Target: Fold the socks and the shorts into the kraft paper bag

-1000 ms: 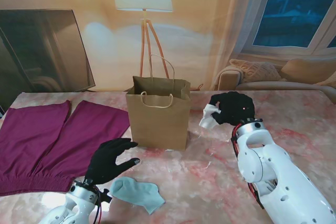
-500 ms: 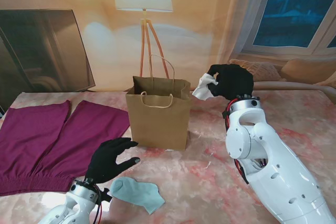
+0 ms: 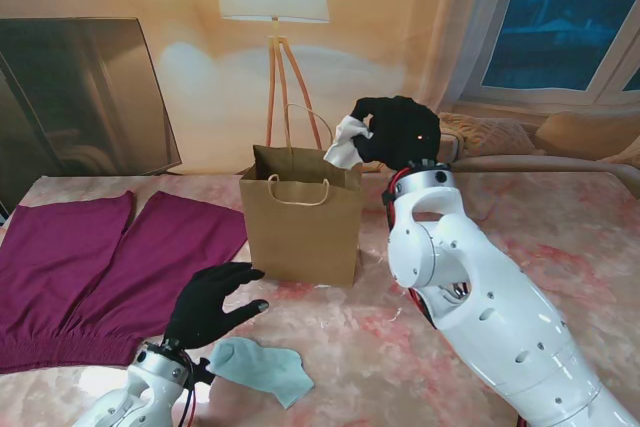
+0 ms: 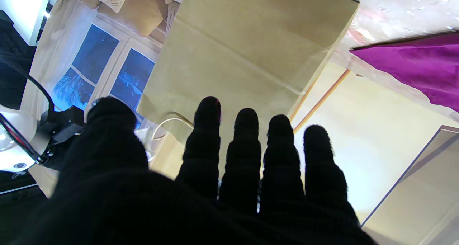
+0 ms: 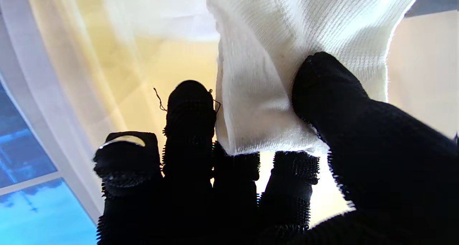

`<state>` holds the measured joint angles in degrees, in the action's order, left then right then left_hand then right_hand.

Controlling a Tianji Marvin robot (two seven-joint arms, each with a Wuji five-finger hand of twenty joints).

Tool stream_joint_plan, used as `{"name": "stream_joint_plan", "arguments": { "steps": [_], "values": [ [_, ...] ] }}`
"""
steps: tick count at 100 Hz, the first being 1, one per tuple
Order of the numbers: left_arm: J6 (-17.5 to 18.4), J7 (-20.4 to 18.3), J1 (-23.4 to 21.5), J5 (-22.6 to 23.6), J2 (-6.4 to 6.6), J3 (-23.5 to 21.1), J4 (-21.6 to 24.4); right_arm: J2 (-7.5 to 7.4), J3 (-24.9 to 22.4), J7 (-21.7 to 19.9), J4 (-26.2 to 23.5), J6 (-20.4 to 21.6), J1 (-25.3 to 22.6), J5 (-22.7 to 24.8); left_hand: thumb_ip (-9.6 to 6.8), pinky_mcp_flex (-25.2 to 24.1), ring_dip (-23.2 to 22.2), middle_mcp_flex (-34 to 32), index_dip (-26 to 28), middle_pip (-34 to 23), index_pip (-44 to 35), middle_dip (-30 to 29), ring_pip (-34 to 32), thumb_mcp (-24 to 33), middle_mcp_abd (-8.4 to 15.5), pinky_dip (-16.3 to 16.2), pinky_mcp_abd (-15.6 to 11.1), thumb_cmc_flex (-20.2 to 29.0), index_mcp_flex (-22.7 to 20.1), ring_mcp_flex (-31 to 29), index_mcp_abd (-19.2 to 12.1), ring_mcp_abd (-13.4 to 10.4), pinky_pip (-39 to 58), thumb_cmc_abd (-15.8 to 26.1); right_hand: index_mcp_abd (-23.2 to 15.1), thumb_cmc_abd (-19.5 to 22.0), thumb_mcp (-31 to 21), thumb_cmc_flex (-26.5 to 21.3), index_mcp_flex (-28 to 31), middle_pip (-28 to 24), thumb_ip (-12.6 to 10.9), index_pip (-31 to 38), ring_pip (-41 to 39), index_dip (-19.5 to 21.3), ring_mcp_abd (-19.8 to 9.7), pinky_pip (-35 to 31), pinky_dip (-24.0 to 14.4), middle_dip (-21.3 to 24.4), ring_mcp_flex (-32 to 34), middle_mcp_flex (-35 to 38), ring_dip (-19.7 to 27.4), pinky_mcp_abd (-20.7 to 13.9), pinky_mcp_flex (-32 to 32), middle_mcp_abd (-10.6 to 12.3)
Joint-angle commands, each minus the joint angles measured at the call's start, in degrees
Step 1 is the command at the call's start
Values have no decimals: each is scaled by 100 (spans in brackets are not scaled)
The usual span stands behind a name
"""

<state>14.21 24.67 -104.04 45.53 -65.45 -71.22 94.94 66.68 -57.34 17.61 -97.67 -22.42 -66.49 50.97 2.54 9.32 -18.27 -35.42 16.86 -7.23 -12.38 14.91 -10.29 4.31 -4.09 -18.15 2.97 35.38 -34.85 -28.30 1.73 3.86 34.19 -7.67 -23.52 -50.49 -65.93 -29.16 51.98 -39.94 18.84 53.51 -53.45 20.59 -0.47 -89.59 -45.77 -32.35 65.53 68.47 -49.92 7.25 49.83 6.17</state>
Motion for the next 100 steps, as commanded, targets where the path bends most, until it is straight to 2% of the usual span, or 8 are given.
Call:
{"name": "stream_joint_plan", "arguments": {
  "steps": [1, 19, 40, 58, 80, 100],
  "values": [
    [26, 8, -52, -27, 3, -48, 10, 132, 138, 40, 59, -48, 84, -39, -375, -48, 19, 220, 37, 88, -15, 22, 83, -132, -64, 44, -54, 10, -107, 133, -40, -63, -32, 133, -121, 364, -200, -239, 119, -88, -31, 327, -144, 143, 19, -443, 8, -12, -129, -67, -148, -149, -37, -34],
    [66, 58, -87, -21, -3, -101, -6, 271, 574, 328, 456, -180, 405, -162, -375, -48, 19, 222, 34, 89, -12, 21, 82, -130, -65, 43, -52, 8, -105, 134, -41, -68, -30, 129, -142, 435, -171, -236, 82, -79, -39, 311, -112, 130, -13, -412, 16, -4, -184, -102, -137, -165, -68, 12],
    [109, 100, -130, 4, -5, -155, 9, 472, 886, 906, 947, -416, 641, -248, -374, -57, 22, 225, 33, 92, -10, 20, 86, -130, -65, 48, -55, 3, -104, 137, -38, -66, -40, 131, -150, 569, -128, -259, -4, -66, -58, 289, -27, 118, -65, -346, 28, -1, -243, -178, -101, -195, -113, 41],
    [143, 122, -170, 15, -7, -209, 38, 461, 919, 840, 1065, -538, 657, -228, -374, -47, 20, 217, 33, 88, -11, 22, 82, -128, -67, 45, -53, 9, -110, 129, -30, -68, -33, 123, -138, 565, -97, -280, -16, -88, -66, 293, -63, 84, -57, -339, 23, 18, -253, -180, -114, -203, -117, 30],
    [163, 127, -146, -16, -13, -176, 2, 504, 1024, 840, 1355, -497, 718, -395, -374, -50, 21, 222, 34, 90, -11, 21, 83, -128, -69, 46, -55, 4, -109, 131, -37, -61, -37, 123, -134, 571, -83, -288, -3, -103, -71, 324, -58, 54, -53, -331, 18, 40, -264, -185, -102, -206, -128, 36],
    [169, 115, -141, -29, -13, -179, 0, 484, 1070, 724, 1444, -459, 743, -426, -373, -53, 20, 222, 33, 91, -9, 20, 82, -129, -57, 47, -47, 5, -106, 128, -30, -58, -39, 119, -147, 556, -80, -269, -5, -106, -65, 332, -50, 21, -51, -327, 13, 62, -271, -182, -90, -212, -130, 49]
  ]
}}
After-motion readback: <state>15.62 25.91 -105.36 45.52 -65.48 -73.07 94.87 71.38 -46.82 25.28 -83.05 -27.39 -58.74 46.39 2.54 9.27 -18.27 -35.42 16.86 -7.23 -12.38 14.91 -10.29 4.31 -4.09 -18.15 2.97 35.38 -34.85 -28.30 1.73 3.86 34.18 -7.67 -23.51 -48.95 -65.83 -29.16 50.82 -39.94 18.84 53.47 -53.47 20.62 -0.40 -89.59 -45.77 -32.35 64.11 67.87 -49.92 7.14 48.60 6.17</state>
